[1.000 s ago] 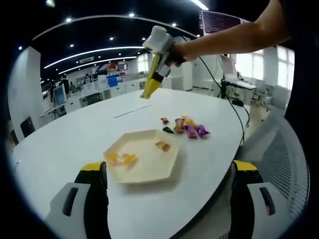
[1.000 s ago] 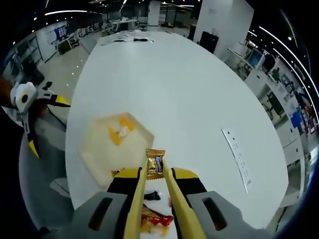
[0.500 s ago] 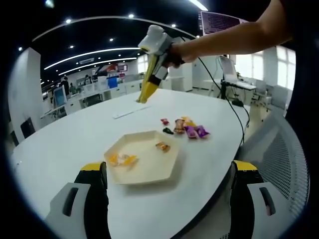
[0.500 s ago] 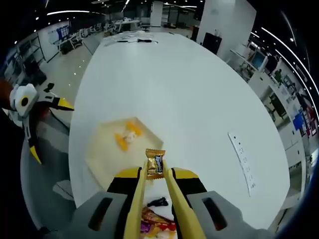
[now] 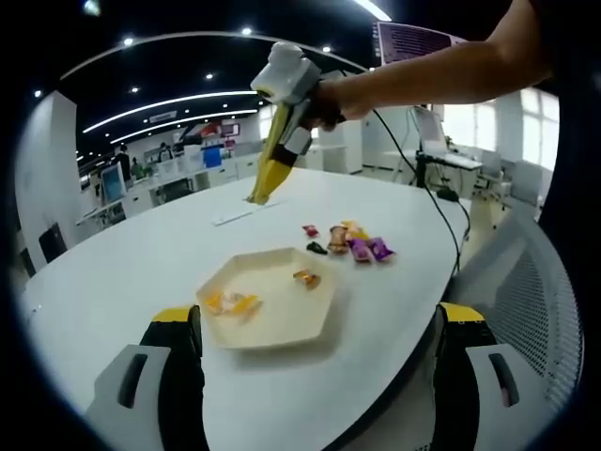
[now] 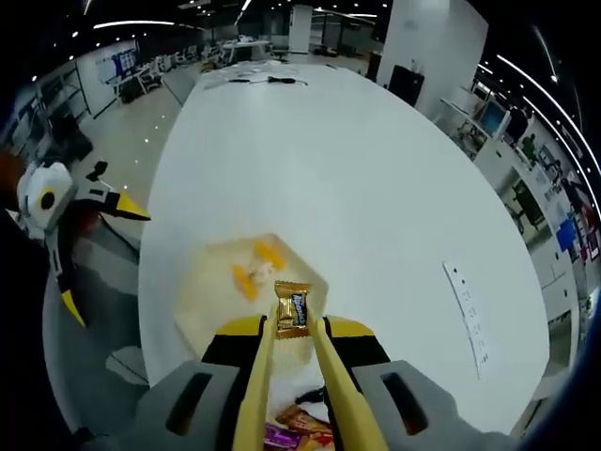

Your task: Place the target food into the container with the food tongs after gripping and lifting it, then release it inside without dropping or visibly crushing the food.

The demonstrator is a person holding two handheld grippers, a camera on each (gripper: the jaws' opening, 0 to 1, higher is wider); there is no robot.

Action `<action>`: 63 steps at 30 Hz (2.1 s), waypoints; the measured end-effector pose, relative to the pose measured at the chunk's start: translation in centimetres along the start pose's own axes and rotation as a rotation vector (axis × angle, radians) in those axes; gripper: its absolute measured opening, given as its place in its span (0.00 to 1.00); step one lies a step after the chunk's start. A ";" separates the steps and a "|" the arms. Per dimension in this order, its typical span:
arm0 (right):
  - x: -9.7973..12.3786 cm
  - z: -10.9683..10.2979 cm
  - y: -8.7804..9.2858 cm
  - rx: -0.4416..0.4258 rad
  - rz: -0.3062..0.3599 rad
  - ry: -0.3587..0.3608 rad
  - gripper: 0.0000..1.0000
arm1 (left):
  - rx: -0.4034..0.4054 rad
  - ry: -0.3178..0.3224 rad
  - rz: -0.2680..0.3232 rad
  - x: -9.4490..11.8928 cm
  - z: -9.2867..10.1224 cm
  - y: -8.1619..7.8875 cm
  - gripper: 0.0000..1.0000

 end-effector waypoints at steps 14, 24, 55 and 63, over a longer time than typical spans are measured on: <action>-0.4 -2.4 -1.4 0.040 0.006 -0.023 0.22 | 0.000 -0.003 0.001 0.0 -0.1 0.0 0.99; 0.0 -3.3 -2.3 0.057 0.015 -0.024 0.22 | -0.001 -0.002 0.001 0.0 0.0 0.0 0.99; 1.2 -4.1 -3.7 0.110 0.060 -0.047 0.26 | -0.004 -0.001 0.006 0.0 0.0 -0.1 0.99; 2.0 -3.4 -3.0 0.107 0.062 -0.042 0.26 | -0.003 -0.002 0.008 0.0 0.0 -0.1 0.99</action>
Point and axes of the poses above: the point that each gripper's makers call its tool centre point, and the gripper's own axes: x roughly backward along the fingers, z roughly to its right, y roughly out of its underside, the point moved 3 cm from there along x, roughly backward along the fingers, and after that the axes turned 6 degrees about -x, right-handed, at the moved point
